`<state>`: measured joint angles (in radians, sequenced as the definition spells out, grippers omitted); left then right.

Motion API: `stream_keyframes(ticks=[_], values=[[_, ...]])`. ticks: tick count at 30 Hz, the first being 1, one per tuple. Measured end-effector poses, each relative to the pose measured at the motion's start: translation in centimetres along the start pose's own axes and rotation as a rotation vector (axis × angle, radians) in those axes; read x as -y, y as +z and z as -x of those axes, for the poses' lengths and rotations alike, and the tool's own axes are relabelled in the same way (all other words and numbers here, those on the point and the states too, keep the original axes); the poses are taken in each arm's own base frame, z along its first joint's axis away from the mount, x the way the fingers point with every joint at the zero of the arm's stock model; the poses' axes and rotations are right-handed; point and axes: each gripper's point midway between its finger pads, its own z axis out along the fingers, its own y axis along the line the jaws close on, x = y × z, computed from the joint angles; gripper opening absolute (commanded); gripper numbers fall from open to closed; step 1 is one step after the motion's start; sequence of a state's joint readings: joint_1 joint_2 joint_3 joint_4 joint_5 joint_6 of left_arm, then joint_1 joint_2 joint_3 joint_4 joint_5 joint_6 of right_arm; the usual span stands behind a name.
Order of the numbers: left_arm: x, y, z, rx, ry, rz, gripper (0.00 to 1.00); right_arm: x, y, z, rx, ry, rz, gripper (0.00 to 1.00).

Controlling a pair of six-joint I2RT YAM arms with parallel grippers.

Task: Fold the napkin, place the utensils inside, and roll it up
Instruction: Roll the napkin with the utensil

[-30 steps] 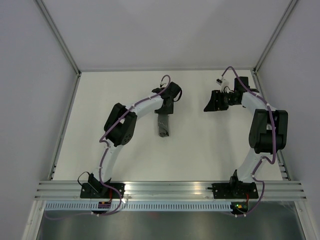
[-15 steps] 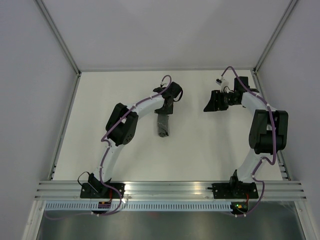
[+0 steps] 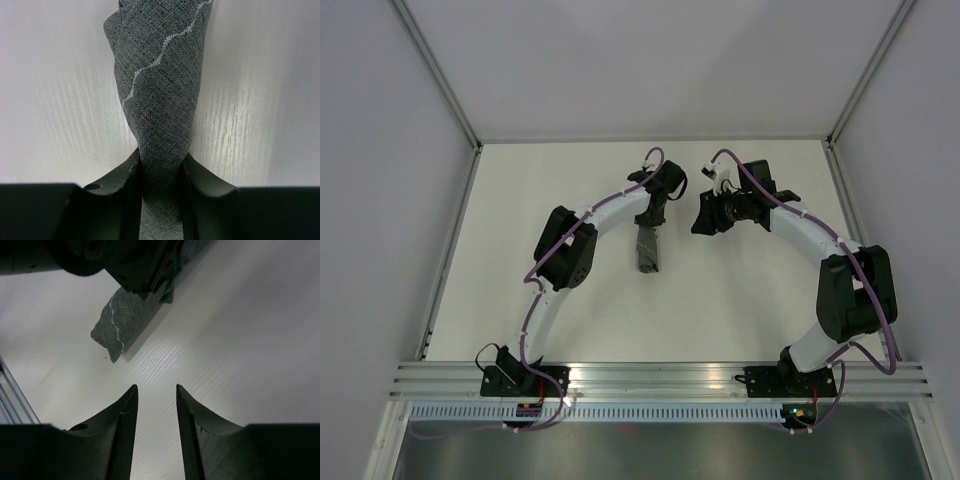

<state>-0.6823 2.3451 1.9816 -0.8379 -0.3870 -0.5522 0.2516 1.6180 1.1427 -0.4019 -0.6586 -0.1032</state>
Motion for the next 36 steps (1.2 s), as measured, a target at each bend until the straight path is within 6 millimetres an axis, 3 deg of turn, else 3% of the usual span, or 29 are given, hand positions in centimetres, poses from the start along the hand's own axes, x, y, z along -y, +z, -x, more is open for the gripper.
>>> stream_keyframes(ticks=[6,10,20,29,36], values=[[0.0,0.4,0.0,-0.026,0.018,0.026,0.02,1.8,0.6,0.5,0.019,0.024,-0.065,0.40],[-0.3,0.6,0.2,-0.029,0.035,0.063,0.02,2.7,1.3,-0.1,-0.004,0.044,-0.086,0.40],[-3.6,0.8,0.1,-0.056,0.166,0.254,0.03,2.9,1.4,0.5,0.007,0.055,-0.098,0.39],[-5.1,0.7,-0.8,-0.080,0.236,0.343,0.39,3.3,1.4,0.9,0.021,0.058,-0.109,0.38],[-5.2,0.7,-1.1,-0.086,0.244,0.349,0.46,4.1,0.9,0.9,0.029,0.070,-0.123,0.38]])
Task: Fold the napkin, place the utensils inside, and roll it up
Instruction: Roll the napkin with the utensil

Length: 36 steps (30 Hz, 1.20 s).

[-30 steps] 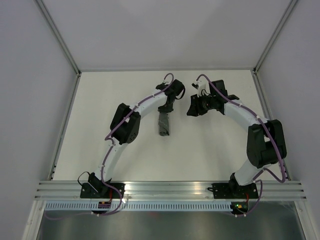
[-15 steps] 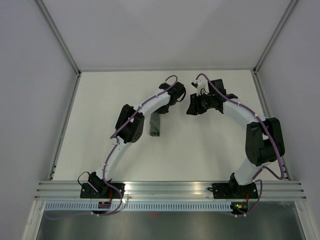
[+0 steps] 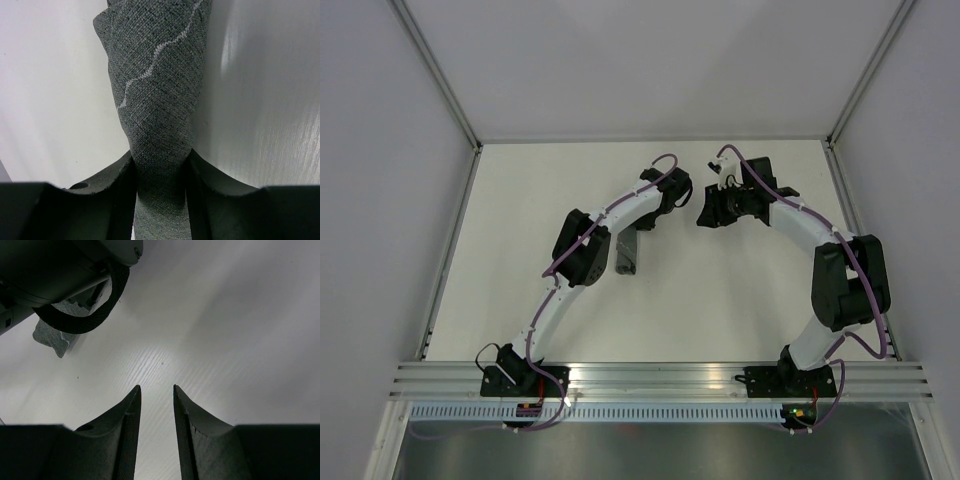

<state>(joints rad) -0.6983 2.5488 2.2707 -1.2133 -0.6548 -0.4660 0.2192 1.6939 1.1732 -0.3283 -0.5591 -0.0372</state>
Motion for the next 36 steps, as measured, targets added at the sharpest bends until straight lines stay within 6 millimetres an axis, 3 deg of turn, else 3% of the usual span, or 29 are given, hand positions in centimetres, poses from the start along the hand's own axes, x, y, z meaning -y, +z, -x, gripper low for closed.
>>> stream_keyframes(ticks=[36], values=[[-0.3,-1.1,0.5,0.019,-0.035,-0.053,0.58,0.6,-0.1,-0.1,-0.002,0.014,-0.007,0.37]])
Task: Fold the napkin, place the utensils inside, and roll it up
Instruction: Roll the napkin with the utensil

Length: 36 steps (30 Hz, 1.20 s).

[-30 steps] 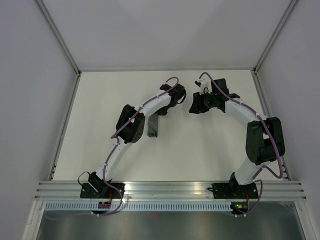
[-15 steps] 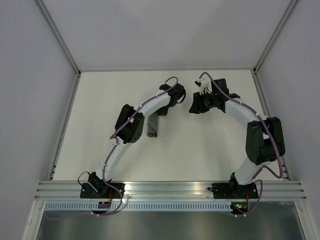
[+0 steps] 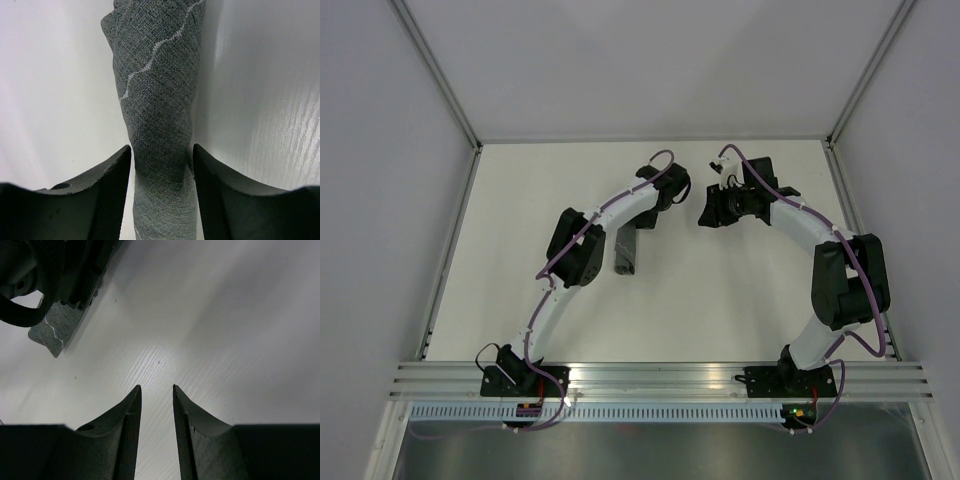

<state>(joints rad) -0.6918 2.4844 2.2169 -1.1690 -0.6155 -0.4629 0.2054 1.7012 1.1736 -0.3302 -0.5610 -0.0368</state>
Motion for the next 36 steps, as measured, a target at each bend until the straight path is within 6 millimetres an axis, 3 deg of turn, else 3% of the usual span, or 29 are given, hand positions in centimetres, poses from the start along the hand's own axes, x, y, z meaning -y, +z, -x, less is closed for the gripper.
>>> stream_keyframes(ticks=[12,21,24,29,32,36], values=[[-0.4,0.2,0.3,-0.005,-0.028,-0.029,0.63,-0.1,-0.1,0.3,0.002,-0.001,0.002,0.37],[-2.4,-4.2,3.2,0.098,-0.101,-0.130,0.67,0.1,-0.5,0.7,0.001,0.008,-0.003,0.39],[-4.0,-6.1,2.6,0.114,-0.126,-0.186,0.68,0.9,-1.3,1.4,0.015,0.024,-0.017,0.43],[-8.9,-10.2,1.4,0.198,-0.249,-0.326,0.70,3.0,-4.1,2.8,0.058,0.074,-0.067,0.55],[-12.3,-12.9,0.2,0.280,-0.331,-0.397,0.71,4.1,-7.4,4.0,0.121,0.086,-0.115,0.63],[-13.6,-15.3,-1.8,0.372,-0.383,-0.512,0.72,4.4,-12.5,6.0,0.236,0.051,-0.197,0.70]])
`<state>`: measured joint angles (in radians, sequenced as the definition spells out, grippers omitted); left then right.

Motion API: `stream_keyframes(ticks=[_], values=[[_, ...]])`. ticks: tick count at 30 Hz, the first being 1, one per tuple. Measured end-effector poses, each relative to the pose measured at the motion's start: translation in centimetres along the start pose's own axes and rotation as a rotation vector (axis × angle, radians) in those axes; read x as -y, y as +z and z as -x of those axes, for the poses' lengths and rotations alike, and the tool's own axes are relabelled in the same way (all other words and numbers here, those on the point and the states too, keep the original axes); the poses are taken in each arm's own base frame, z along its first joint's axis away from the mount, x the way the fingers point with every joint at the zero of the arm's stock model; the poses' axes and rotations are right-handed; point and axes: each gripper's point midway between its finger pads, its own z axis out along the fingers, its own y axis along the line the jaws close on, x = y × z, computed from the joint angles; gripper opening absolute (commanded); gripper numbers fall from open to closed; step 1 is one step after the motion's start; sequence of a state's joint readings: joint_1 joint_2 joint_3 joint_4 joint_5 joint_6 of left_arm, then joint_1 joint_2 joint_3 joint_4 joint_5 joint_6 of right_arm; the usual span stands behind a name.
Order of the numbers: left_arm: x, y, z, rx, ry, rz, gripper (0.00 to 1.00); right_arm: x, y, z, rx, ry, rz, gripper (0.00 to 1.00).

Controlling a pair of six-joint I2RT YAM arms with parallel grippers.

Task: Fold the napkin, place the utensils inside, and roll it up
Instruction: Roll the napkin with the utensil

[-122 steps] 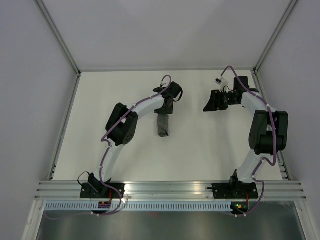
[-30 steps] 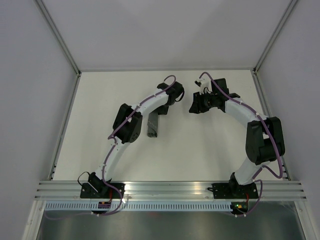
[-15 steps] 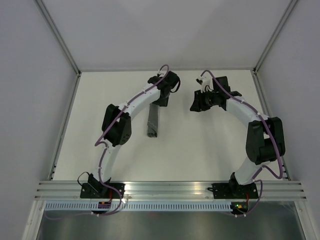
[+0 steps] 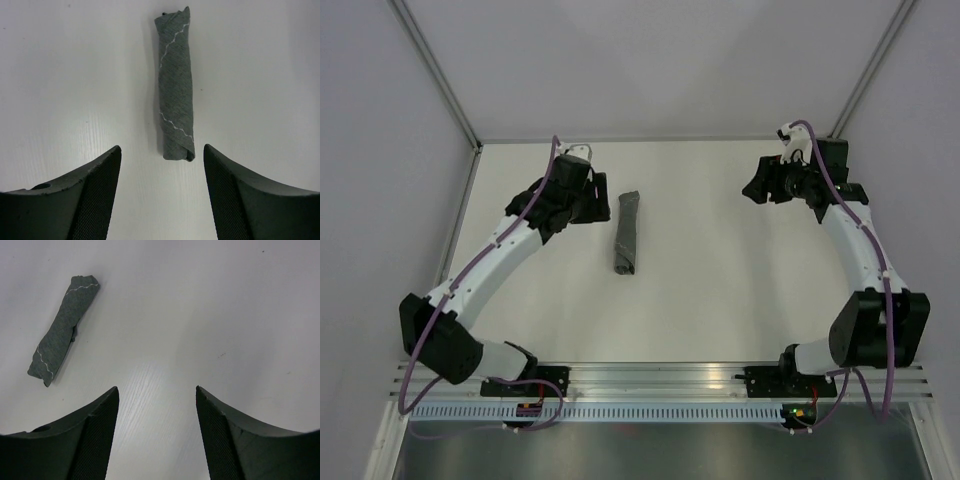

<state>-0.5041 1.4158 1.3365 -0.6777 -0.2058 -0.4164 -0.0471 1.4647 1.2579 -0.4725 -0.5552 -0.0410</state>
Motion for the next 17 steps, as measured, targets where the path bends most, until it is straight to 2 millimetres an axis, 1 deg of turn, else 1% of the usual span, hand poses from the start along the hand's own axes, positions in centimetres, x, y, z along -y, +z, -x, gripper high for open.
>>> stream_keyframes(ticks=[1,3,6,10,14,17], values=[[-0.1,-0.4,-0.5,0.000,-0.007,-0.022,0.72,-0.1,-1.0,0.6,0.032,-0.017,-0.015,0.70],[-0.9,-0.6,-1.5,0.000,-0.031,-0.057,0.73,-0.6,-2.8,0.9,0.072,-0.041,-0.031,0.71],[-2.3,-0.4,-2.7,-0.010,-0.065,-0.072,0.73,-1.2,-3.9,0.4,0.092,-0.054,-0.040,0.71],[-3.0,-0.5,-3.0,-0.009,-0.089,-0.108,0.73,-0.9,-3.9,-0.6,0.074,-0.041,-0.058,0.71],[-2.5,-1.2,-2.0,0.032,-0.096,-0.156,0.74,-0.4,-3.7,-0.9,0.064,-0.035,-0.077,0.71],[-2.2,-1.6,-1.4,0.053,-0.094,-0.181,0.74,-0.3,-3.7,-0.8,0.066,-0.036,-0.078,0.73]])
